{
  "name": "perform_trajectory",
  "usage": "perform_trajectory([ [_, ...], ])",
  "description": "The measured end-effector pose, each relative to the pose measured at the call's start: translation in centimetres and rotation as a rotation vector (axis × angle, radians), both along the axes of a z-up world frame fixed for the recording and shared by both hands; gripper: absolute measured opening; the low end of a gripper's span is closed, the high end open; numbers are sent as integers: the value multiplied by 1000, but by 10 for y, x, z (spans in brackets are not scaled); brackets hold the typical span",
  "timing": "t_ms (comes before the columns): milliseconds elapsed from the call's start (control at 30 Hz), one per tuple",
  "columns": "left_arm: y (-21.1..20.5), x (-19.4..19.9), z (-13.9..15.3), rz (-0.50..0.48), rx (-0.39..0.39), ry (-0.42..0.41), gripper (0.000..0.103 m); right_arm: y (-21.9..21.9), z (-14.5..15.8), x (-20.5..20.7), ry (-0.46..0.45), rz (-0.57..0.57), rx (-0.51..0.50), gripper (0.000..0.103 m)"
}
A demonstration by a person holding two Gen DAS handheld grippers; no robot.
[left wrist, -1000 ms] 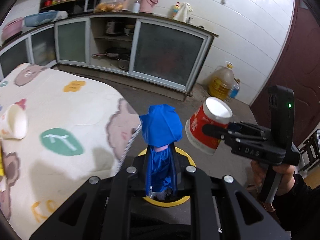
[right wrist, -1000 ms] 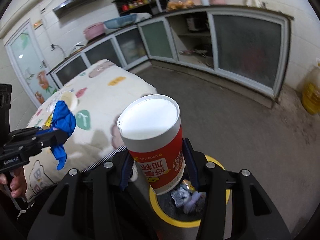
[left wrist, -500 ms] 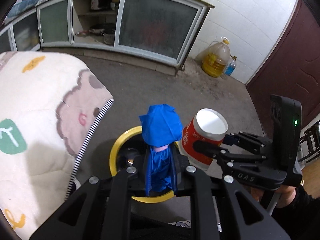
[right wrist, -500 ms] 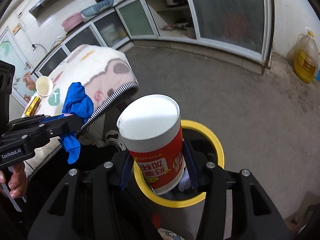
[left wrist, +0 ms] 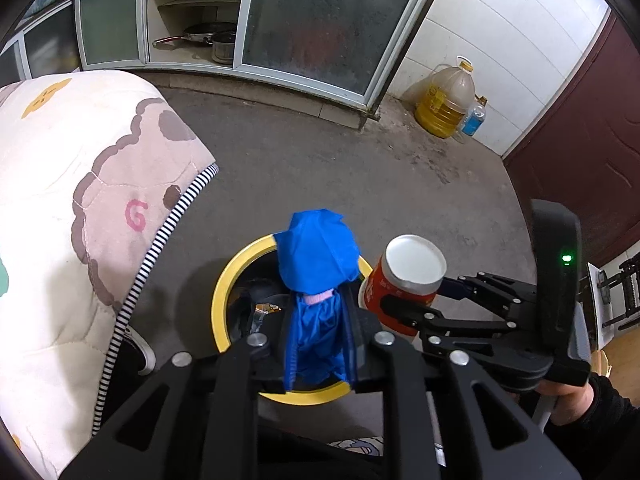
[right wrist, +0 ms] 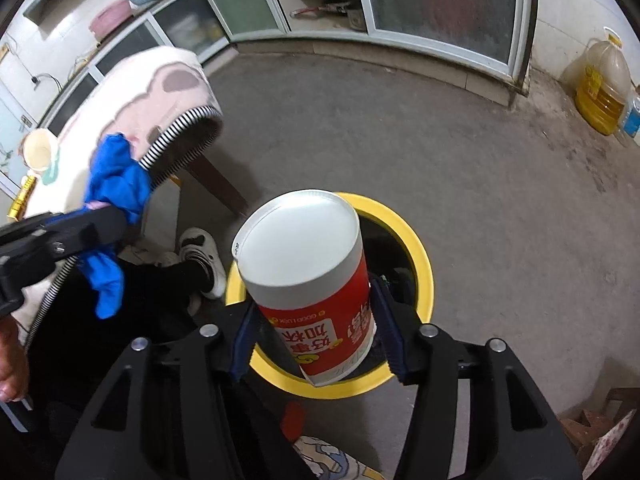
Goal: Collect trash
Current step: 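Open both tools to drop the canister and glove, then return to table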
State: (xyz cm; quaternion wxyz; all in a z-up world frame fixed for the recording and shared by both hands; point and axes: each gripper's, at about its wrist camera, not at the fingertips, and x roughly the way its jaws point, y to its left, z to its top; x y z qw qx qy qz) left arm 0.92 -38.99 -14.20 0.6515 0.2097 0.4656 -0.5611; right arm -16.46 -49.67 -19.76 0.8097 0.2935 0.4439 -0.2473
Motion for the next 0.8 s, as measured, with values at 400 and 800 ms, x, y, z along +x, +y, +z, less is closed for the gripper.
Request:
perform_trajectory([
  [400,32,1,36,75,-104,-10,92,-7,-6,-26,57,-114,-39,75],
  [800,206,76,119,447,-213,-318,95,40,116,49,-329,195,-172,75],
])
